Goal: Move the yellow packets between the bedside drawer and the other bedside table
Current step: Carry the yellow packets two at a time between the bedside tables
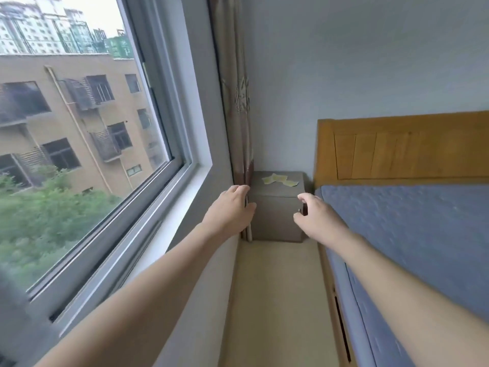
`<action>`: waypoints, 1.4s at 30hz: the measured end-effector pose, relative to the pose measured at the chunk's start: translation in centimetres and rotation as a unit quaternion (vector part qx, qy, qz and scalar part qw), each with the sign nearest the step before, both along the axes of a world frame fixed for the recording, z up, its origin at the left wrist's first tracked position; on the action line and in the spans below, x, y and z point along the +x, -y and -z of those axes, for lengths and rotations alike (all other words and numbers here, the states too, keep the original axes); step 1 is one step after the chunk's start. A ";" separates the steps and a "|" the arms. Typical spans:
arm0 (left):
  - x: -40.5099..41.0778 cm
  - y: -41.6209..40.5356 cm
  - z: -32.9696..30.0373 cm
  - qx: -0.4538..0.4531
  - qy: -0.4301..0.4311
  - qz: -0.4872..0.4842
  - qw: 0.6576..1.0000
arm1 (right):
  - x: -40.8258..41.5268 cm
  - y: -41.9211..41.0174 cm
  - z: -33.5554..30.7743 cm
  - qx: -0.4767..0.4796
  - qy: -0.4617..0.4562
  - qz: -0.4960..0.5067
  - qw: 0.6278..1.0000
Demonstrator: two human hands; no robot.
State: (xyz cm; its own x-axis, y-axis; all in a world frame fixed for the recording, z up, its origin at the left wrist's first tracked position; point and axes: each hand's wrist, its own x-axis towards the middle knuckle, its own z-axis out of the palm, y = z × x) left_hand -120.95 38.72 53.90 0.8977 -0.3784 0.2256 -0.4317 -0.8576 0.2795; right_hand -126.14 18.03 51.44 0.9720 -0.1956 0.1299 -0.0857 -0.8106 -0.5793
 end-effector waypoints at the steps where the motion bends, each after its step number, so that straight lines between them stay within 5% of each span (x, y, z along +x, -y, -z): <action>1: 2.1 0.8 0.3 0.001 -0.010 0.007 1.000 | 1.8 0.4 0.4 0.004 -0.007 0.003 1.000; 9: 22.6 6.0 4.2 -0.010 -0.062 0.042 0.997 | 19.9 3.5 4.3 0.023 -0.060 0.036 0.997; 21: 56.9 14.2 4.9 -0.154 -0.184 -0.006 0.971 | 50.5 11.1 3.5 0.064 -0.057 0.105 0.991; 34: 86.4 27.9 16.7 -0.169 -0.354 -0.109 0.913 | 82.4 27.8 15.3 0.084 -0.159 0.103 0.978; 42: 103.0 31.3 22.7 -0.214 -0.405 -0.210 0.864 | 101.3 33.4 22.7 0.013 -0.259 0.056 0.964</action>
